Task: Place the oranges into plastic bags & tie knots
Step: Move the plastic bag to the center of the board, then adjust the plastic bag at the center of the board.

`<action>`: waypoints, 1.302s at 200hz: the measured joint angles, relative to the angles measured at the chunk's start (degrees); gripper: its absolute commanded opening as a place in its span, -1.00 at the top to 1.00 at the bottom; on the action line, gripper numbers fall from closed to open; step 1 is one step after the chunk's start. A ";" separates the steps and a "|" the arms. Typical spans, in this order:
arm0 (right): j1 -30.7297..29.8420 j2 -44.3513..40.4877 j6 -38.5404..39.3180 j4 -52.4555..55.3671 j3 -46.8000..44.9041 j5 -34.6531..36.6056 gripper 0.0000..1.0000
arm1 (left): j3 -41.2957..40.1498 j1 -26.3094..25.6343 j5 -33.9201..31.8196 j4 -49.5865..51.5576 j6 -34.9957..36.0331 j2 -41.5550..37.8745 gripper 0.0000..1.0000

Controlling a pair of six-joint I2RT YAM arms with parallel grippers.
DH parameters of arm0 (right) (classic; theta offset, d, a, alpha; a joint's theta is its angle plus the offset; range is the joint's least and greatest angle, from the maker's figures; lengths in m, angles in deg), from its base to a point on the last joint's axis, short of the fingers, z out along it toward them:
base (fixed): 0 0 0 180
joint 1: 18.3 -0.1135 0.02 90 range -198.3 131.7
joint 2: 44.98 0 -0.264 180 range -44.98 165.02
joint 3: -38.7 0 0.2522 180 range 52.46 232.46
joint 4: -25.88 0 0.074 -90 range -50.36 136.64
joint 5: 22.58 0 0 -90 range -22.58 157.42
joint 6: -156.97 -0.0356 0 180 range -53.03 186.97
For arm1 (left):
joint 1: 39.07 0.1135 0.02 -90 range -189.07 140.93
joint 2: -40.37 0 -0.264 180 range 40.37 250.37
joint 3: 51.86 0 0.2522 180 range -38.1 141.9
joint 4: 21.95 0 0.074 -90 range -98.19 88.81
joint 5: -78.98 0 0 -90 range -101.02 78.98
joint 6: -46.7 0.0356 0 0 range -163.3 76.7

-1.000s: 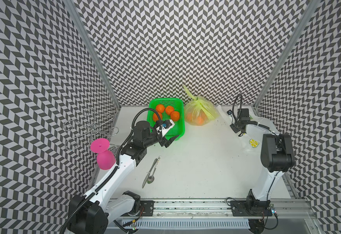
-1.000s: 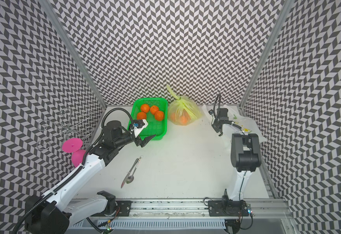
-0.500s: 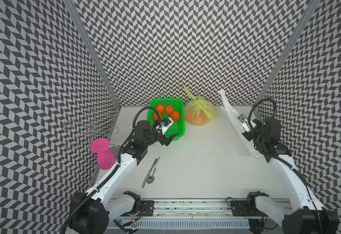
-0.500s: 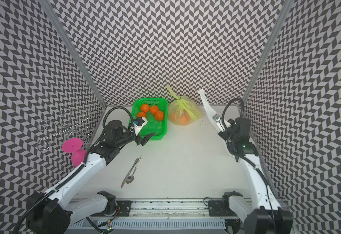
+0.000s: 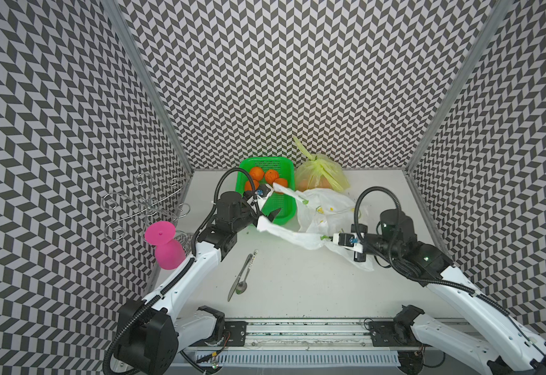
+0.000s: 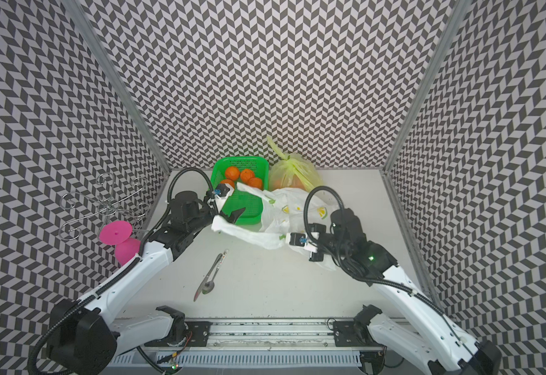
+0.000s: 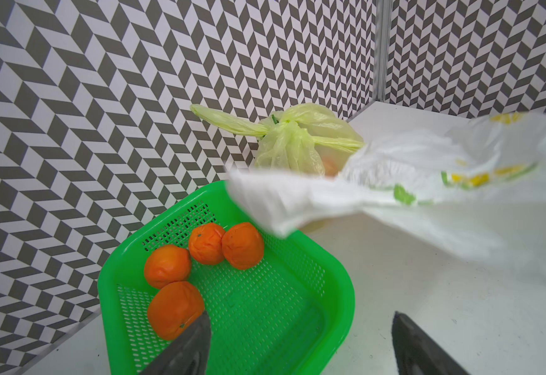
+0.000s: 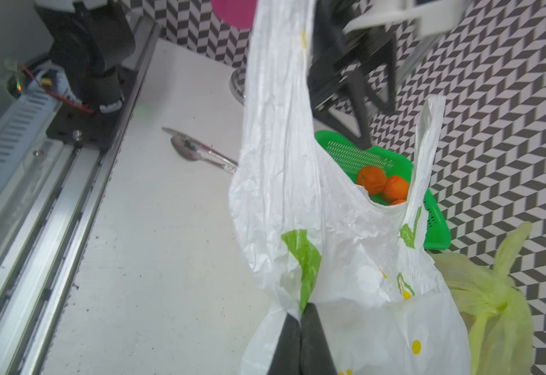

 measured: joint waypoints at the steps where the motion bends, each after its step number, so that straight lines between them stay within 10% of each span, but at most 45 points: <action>1: -0.07 0.04 0.11 0.09 -0.24 0.28 1.00 | 0.00 0.00 0.00 0.00 0.00 0.02 -0.77; 23: -0.26 1.20 2.60 3.41 -6.21 9.66 0.86 | 0.00 0.11 -0.02 0.02 0.00 0.17 -0.77; 61: 0.55 0.13 5.03 5.79 -11.28 23.63 0.01 | 0.04 0.11 0.63 0.04 0.02 0.94 -0.77; 106: 5.18 -2.64 1.60 8.94 -7.93 24.57 -0.57 | 0.04 0.11 2.80 0.04 0.00 1.07 -0.77; 150: 8.68 0.48 -9.68 5.92 -2.29 22.60 -0.63 | 0.11 0.11 4.98 0.09 -0.13 1.07 -0.77; 208: 41.35 17.92 -20.48 5.90 4.02 15.98 -0.74 | 0.37 0.09 7.74 0.15 -1.01 1.57 -0.77; 260: 44.39 43.15 -31.95 5.20 13.77 6.93 -0.67 | 0.37 0.07 8.52 0.55 -1.05 2.21 -0.76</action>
